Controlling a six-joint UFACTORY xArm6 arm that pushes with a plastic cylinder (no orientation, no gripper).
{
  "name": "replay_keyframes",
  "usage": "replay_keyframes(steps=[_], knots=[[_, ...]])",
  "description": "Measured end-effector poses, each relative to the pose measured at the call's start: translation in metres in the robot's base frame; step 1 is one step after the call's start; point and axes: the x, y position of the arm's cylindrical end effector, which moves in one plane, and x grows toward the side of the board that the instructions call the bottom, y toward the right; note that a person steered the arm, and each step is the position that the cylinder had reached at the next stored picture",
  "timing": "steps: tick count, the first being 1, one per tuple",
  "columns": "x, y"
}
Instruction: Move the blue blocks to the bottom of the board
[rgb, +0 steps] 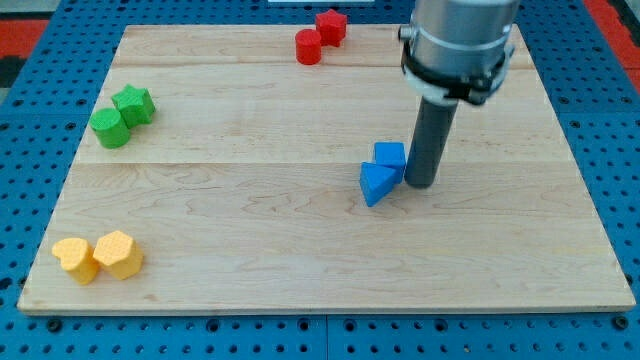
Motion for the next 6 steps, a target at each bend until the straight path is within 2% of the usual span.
replay_keyframes(steps=[1, 2, 3, 4, 6], knots=[[0.015, -0.014], [-0.018, 0.031], [-0.066, 0.022], [-0.070, -0.021], [-0.015, -0.024]])
